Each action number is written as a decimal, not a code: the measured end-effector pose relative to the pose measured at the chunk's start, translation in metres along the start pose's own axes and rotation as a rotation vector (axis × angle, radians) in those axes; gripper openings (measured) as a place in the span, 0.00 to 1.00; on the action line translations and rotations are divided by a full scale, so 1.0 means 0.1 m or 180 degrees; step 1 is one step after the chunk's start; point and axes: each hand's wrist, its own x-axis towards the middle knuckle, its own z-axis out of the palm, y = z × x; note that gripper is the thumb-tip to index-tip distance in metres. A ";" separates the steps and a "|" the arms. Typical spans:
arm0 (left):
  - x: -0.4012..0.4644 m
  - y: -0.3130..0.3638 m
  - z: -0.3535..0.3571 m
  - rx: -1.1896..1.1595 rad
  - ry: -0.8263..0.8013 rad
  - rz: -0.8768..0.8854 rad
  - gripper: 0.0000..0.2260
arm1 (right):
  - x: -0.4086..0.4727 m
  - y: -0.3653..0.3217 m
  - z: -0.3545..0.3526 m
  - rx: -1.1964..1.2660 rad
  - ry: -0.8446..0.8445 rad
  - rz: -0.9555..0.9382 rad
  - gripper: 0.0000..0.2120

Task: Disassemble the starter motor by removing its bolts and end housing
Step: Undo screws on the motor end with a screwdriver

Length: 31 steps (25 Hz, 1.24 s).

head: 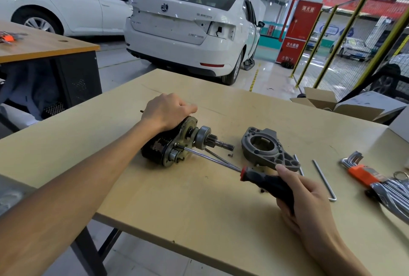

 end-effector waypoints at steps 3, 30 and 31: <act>-0.06 -0.01 -0.11 -0.0672 -0.0428 0.0355 0.36 | 0.03 -0.01 -0.03 0.0170 -0.0186 -0.0111 0.15; -0.13 0.00 -0.05 0.0706 -0.0217 -0.0091 0.25 | 0.38 0.05 -0.23 -0.0240 -0.0963 -0.0268 0.23; -0.11 -0.01 -0.04 0.0844 -0.0282 -0.0043 0.29 | 0.39 0.05 -0.23 -0.0275 -0.0895 -0.0331 0.24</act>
